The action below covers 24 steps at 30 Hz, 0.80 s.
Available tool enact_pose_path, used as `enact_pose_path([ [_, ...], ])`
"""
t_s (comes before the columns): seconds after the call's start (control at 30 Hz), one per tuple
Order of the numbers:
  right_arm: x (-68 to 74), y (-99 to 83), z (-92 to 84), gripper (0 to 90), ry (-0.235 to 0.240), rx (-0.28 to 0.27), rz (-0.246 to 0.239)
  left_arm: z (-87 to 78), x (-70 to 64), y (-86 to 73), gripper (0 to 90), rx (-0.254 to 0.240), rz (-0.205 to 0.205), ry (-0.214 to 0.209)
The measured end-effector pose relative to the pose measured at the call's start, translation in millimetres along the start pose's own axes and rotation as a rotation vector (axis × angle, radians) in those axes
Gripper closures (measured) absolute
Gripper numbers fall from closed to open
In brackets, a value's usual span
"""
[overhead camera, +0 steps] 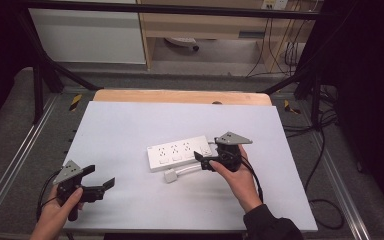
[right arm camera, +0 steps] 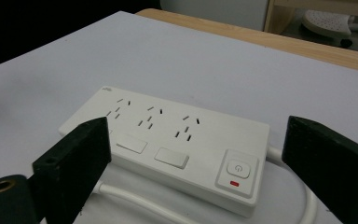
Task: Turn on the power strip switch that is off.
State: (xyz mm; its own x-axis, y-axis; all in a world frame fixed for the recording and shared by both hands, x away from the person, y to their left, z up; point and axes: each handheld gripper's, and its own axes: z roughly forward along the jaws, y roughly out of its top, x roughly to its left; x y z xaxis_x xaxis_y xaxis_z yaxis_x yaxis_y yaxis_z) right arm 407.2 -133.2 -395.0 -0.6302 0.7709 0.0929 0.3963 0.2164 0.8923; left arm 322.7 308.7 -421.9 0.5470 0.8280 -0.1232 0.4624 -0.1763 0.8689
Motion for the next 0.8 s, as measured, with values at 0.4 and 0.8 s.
enact_pose_path([
  [0.4,2.4,-1.9,6.4,27.1,0.012,0.009,-0.020,0.1,-0.1,0.0,7.3,0.005,0.007,0.001],
  [0.8,0.4,-4.1,14.4,46.7,0.022,0.003,0.006,0.6,-0.3,-0.4,7.3,0.009,0.007,0.001],
])
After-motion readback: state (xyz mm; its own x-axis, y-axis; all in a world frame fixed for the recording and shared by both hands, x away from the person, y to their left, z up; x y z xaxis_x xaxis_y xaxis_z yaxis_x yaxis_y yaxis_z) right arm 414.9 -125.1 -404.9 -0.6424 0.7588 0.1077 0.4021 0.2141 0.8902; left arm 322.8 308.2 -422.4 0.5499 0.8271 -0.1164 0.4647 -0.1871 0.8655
